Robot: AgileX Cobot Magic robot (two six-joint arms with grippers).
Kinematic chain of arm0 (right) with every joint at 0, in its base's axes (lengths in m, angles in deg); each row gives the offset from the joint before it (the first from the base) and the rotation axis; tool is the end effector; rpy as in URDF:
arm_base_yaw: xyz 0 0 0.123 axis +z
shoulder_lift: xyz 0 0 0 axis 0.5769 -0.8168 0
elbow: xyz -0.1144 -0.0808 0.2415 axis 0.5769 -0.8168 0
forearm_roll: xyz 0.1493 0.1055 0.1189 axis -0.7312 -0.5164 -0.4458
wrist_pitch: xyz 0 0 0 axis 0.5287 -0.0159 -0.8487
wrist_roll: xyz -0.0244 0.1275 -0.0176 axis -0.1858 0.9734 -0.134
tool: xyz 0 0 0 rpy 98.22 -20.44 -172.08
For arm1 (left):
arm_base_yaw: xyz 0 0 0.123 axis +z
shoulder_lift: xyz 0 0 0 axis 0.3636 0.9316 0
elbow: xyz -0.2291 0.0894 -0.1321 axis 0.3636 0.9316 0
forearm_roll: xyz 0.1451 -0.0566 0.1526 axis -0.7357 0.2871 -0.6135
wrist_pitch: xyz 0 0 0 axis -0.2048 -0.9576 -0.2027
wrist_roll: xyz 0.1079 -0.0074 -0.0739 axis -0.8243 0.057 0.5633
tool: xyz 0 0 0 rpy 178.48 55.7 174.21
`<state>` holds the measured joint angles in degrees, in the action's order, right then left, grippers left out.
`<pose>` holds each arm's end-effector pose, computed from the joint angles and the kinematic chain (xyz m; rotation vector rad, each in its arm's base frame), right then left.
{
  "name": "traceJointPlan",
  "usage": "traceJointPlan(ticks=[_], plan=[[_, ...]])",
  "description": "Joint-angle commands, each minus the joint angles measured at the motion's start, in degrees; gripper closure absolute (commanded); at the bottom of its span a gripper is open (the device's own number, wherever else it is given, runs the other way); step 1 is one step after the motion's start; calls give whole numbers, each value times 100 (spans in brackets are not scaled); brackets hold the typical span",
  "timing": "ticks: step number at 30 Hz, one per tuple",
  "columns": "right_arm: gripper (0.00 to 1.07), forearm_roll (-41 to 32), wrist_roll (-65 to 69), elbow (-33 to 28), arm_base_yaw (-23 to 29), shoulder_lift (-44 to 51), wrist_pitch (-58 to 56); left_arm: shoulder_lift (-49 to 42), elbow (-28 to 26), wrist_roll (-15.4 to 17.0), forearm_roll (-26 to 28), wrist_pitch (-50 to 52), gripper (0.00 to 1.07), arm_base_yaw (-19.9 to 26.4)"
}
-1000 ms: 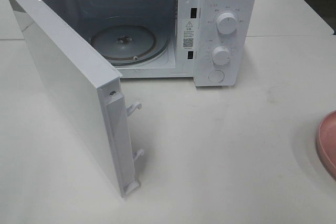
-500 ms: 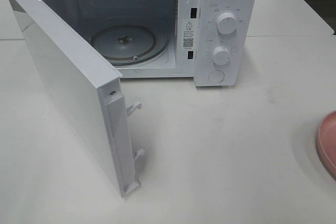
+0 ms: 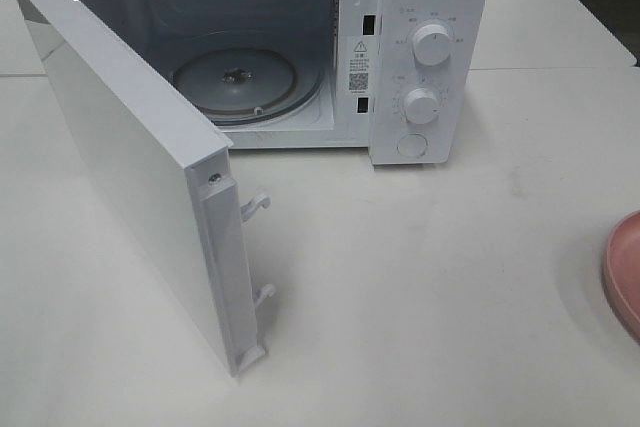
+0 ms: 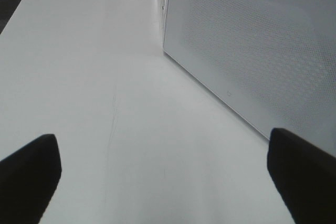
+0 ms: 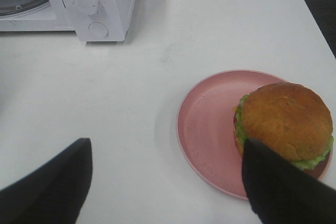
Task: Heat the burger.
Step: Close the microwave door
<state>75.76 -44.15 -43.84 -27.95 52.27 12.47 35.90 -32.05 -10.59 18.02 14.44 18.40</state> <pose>0.0065 -0.0077 0.2498 0.0086 2.0013 0.0772 0.0067 -0.0065 0.2457 0.0080 2.0165 -0.1264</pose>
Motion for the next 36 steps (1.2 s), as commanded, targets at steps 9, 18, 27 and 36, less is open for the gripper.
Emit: traceJointPlan(ticks=[9,18,27,36], plan=[[32,17,-69,-17,-29,149,17,-126,6,6,0,40,6,-23],[32,17,-69,-17,-29,149,17,-126,6,6,0,40,6,-23],[32,17,-69,-17,-29,149,17,-126,6,6,40,40,6,-23],[32,17,-69,-17,-29,149,17,40,-143,-6,149,344,6,-23]])
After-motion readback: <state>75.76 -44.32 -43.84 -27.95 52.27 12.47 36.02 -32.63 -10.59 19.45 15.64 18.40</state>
